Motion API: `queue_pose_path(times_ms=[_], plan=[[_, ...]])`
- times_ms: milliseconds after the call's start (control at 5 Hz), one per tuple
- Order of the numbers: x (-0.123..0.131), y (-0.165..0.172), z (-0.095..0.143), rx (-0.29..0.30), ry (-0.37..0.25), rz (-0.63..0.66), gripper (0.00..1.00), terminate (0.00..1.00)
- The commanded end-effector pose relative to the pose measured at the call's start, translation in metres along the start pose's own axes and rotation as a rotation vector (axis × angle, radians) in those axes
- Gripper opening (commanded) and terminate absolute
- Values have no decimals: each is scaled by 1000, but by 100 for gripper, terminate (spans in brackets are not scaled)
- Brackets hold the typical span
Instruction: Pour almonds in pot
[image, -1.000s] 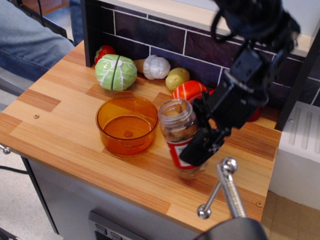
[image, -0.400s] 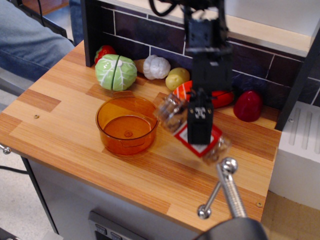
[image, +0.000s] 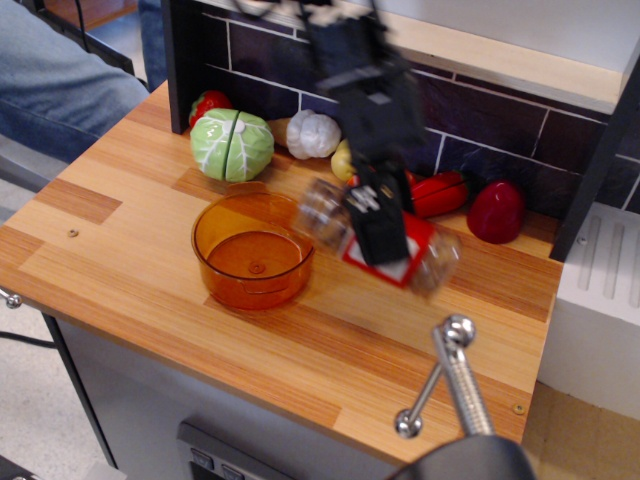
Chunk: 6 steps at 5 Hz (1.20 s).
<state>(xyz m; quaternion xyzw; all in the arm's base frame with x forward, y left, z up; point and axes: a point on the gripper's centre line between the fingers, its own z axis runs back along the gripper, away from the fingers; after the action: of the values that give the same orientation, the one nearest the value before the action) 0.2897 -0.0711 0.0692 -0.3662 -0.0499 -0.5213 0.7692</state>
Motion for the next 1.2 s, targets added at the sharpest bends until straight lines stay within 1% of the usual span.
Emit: queue_pose_path(times_ms=[0,200,400,600,800,1000], plan=[[13,-4,30,107,-192,-10,0,0],[14,7,29,198,-254,22,0,0],[15,10,30,308,-326,59,0,0],[18,12,36,372,-392,80,0,0],[24,17,48,500,-491,77,0,0],[26,28,50,565,-532,80,0,0]])
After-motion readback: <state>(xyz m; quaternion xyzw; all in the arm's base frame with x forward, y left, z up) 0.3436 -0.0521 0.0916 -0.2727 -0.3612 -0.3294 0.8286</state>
